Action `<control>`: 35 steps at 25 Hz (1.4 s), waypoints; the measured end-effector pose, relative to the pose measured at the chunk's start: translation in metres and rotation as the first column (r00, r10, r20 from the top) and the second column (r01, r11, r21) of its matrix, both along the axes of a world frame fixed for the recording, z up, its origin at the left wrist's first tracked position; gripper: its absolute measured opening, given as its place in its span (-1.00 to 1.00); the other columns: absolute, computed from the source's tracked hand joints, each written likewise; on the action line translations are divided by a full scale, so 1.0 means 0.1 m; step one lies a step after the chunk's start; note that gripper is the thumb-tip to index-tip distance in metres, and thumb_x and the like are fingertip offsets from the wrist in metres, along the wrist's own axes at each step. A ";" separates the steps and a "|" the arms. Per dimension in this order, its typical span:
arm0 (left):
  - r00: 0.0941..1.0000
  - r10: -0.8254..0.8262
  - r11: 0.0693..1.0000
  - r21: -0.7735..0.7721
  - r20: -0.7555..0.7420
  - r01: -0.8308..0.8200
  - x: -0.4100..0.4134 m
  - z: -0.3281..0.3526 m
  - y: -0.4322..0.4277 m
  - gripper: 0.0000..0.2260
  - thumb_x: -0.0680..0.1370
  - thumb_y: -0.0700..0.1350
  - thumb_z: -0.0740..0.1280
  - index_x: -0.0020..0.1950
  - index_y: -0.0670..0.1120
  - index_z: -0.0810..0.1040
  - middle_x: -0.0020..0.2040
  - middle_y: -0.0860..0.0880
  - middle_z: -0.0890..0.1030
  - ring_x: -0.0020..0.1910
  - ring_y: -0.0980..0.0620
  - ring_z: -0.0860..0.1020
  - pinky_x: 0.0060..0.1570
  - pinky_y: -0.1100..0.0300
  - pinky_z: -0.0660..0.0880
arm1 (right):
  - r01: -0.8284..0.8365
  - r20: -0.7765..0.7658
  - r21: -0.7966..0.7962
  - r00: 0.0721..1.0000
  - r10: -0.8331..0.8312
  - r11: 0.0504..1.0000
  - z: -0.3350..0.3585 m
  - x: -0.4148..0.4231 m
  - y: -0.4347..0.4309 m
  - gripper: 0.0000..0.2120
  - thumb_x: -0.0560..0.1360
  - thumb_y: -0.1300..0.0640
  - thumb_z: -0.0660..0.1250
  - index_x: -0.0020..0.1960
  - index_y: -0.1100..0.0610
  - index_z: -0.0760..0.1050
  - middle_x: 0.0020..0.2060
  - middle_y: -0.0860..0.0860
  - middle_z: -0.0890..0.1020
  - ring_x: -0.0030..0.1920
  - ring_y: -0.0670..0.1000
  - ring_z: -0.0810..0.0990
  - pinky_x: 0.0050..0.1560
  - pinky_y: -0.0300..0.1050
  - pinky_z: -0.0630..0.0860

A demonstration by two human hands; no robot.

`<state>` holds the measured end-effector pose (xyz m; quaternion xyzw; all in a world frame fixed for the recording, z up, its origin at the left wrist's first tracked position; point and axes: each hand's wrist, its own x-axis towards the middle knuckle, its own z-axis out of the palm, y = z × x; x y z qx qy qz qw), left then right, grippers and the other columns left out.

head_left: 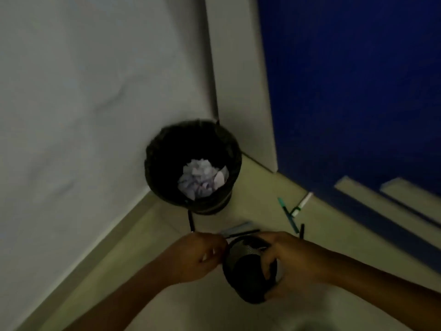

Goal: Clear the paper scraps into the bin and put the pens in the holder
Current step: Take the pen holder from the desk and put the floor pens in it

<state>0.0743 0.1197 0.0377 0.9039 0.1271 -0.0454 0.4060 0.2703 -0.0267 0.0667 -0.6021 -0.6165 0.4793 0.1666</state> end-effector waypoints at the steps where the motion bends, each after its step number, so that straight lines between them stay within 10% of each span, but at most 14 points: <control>1: 0.982 -0.164 0.982 0.076 -0.089 0.171 -0.15 -0.50 0.03 -0.82 0.52 0.03 0.21 0.04 0.01 0.51 -0.08 0.00 0.64 -0.17 0.09 0.57 -0.21 0.33 0.46 | -0.046 0.032 0.006 0.998 0.046 0.999 -0.63 -0.03 0.00 -0.81 0.26 0.07 0.54 -0.26 0.17 0.63 0.16 0.07 0.55 0.17 0.01 0.51 0.17 -0.19 0.48; 6: 0.877 -0.375 0.694 0.536 -0.301 0.480 -0.42 -2.47 0.59 -0.64 0.44 -0.09 0.21 0.25 0.02 0.38 0.19 -0.05 0.56 0.11 0.00 0.49 0.09 0.14 0.48 | -0.166 0.167 0.193 0.977 0.135 0.967 -2.74 -0.14 0.15 -0.77 0.29 -0.01 0.50 -0.16 0.12 0.64 0.36 0.11 0.37 0.35 0.08 0.36 0.31 -0.05 0.42; 10: 0.915 -0.221 0.706 0.592 -0.338 0.390 -0.46 -2.79 0.77 -0.40 0.25 -0.37 0.40 0.23 0.00 0.43 0.24 -0.18 0.53 0.10 -0.16 0.55 -0.01 0.01 0.55 | -0.232 0.097 0.143 0.971 0.220 0.962 -2.85 -0.39 0.26 -0.62 0.29 -0.02 0.51 0.06 0.05 0.56 0.44 0.08 0.25 0.42 0.04 0.22 0.40 -0.06 0.30; 13: 0.928 -0.261 0.639 0.672 -0.267 0.373 -0.64 -2.81 0.69 -0.70 0.37 -0.27 0.37 0.06 -0.05 0.48 0.02 -0.11 0.63 -0.11 -0.09 0.61 -0.19 0.15 0.58 | 0.033 -0.063 0.266 0.998 -0.016 0.963 -2.68 -0.43 0.25 -0.65 0.39 -0.08 0.38 0.12 -0.07 0.38 0.25 -0.02 0.47 0.17 -0.34 0.40 0.16 -0.36 0.40; 15: 0.908 -0.314 0.554 0.724 -0.276 0.411 -0.66 -2.82 0.75 -0.84 0.44 -0.18 0.19 -0.02 -0.05 0.47 -0.08 -0.07 0.64 -0.20 -0.05 0.61 -0.27 0.18 0.56 | 0.159 0.098 0.385 0.973 -0.211 0.909 -2.85 -0.22 0.33 -0.87 0.49 0.05 0.27 0.01 0.05 0.41 -0.13 -0.06 0.55 -0.15 -0.27 0.51 -0.16 -0.27 0.44; 17: 0.931 -0.304 0.598 0.720 -0.203 0.352 -0.70 -2.77 0.77 -0.85 0.46 -0.14 0.15 -0.03 -0.07 0.45 -0.12 -0.08 0.63 -0.25 -0.05 0.60 -0.27 0.15 0.56 | -0.117 0.413 0.366 0.909 -0.049 0.923 -3.03 -0.05 0.43 -0.81 0.49 0.14 0.29 0.08 0.14 0.46 -0.12 0.00 0.52 -0.10 -0.07 0.53 -0.16 -0.12 0.45; 20: 0.971 0.173 0.896 0.383 0.163 -0.224 -0.58 -2.26 0.48 -0.85 0.49 -0.04 0.20 -0.01 -0.06 0.46 -0.09 -0.11 0.57 -0.18 0.01 0.55 -0.14 0.15 0.53 | -0.350 0.691 0.117 0.701 0.177 0.929 -3.21 -0.09 0.53 -0.71 0.51 0.14 0.24 0.20 0.21 0.41 0.12 0.17 0.51 0.10 0.15 0.48 -0.01 0.02 0.49; 24: 0.729 0.558 0.827 -0.339 0.396 -0.449 -0.45 -1.73 0.06 -0.82 0.48 -0.18 0.28 0.01 0.07 0.44 -0.14 0.12 0.63 -0.12 0.13 0.62 -0.14 0.33 0.54 | -0.334 0.754 0.114 0.642 0.137 0.936 -3.30 -0.27 0.56 -0.78 0.53 0.23 0.12 0.14 0.26 0.40 0.07 0.23 0.54 0.02 0.19 0.53 -0.06 0.00 0.49; 27: 0.778 0.560 0.779 -0.500 0.284 -0.379 -0.39 -1.74 -0.25 -0.78 0.44 -0.25 0.29 -0.03 0.06 0.47 -0.16 0.09 0.66 -0.13 0.06 0.65 -0.06 0.21 0.58 | -0.049 0.557 0.159 0.829 -0.048 0.986 -2.92 -0.09 0.59 -0.85 0.47 0.14 0.27 -0.04 0.22 0.46 -0.23 0.08 0.56 -0.16 0.14 0.57 -0.27 -0.12 0.44; 30: 0.874 0.455 0.877 -0.257 0.170 -0.407 -0.43 -1.83 -0.32 -0.72 0.45 -0.30 0.36 -0.06 0.09 0.47 -0.09 0.05 0.60 -0.06 0.02 0.61 0.00 0.09 0.54 | 0.610 -0.231 0.150 0.786 -0.573 0.778 -2.27 -0.15 0.58 -0.86 0.43 0.34 0.31 -0.28 0.19 0.44 -0.47 -0.03 0.57 -0.33 0.06 0.59 -0.37 -0.26 0.55; 32: 0.907 0.405 0.914 -0.092 0.118 -0.396 -0.47 -1.90 -0.20 -0.70 0.42 -0.20 0.43 -0.05 0.16 0.45 -0.05 0.09 0.57 -0.02 0.08 0.57 -0.02 0.15 0.52 | 0.538 -0.481 0.034 0.748 -0.458 0.842 -2.07 -0.32 0.43 -0.81 0.43 0.41 0.30 -0.29 0.19 0.44 -0.41 0.09 0.62 -0.33 0.03 0.62 -0.35 -0.27 0.60; 35: 0.805 0.579 0.786 -0.352 0.130 -0.508 -0.42 -1.88 -0.08 -0.82 0.42 -0.15 0.41 -0.05 0.07 0.50 -0.04 -0.04 0.58 -0.06 0.09 0.56 -0.10 0.33 0.52 | 0.241 -0.277 0.180 0.943 -0.186 0.954 -2.19 -0.53 0.27 -0.82 0.37 0.36 0.41 -0.17 0.11 0.52 -0.24 0.15 0.64 -0.23 -0.03 0.62 -0.24 -0.35 0.57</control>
